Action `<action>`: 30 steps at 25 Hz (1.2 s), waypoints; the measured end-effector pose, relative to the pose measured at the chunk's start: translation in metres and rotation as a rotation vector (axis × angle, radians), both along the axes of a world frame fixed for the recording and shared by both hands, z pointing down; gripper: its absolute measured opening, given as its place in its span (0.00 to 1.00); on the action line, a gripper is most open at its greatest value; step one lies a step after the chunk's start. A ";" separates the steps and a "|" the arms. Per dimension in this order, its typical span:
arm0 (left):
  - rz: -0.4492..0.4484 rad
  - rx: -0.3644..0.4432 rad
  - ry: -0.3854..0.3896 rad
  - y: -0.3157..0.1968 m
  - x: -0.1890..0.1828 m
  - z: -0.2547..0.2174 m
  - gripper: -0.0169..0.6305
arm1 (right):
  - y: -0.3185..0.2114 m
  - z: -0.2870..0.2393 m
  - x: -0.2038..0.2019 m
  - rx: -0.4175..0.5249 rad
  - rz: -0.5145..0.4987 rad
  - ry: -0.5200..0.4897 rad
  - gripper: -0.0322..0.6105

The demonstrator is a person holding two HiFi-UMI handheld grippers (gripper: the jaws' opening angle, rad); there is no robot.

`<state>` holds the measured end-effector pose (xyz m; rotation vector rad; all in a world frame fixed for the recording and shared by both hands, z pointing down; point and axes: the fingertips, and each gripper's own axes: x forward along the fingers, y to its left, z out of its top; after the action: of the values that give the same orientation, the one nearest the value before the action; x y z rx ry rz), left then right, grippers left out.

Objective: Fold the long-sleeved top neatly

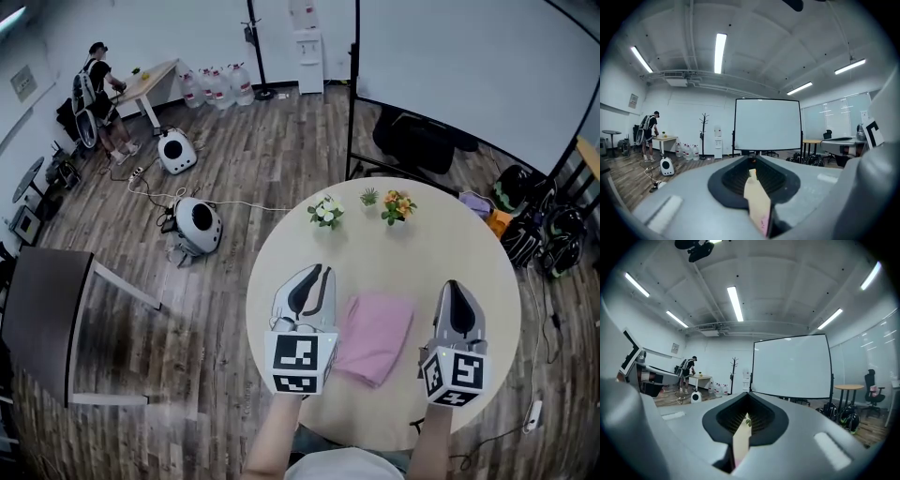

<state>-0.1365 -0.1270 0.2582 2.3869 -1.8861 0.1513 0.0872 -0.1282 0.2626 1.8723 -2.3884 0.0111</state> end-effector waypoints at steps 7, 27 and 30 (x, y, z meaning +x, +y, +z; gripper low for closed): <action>-0.031 0.046 -0.005 0.008 -0.001 -0.013 0.03 | 0.011 -0.011 0.010 0.043 0.014 -0.026 0.09; -0.015 0.072 -0.027 0.024 0.004 -0.026 0.03 | 0.024 -0.018 0.019 0.058 0.035 -0.044 0.09; -0.008 0.071 -0.025 0.023 0.008 -0.024 0.03 | 0.024 -0.016 0.021 0.056 0.037 -0.046 0.09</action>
<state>-0.1289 -0.1037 0.2337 2.4332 -1.9439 0.1167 0.1078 -0.1046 0.2465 1.9613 -2.4075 -0.0098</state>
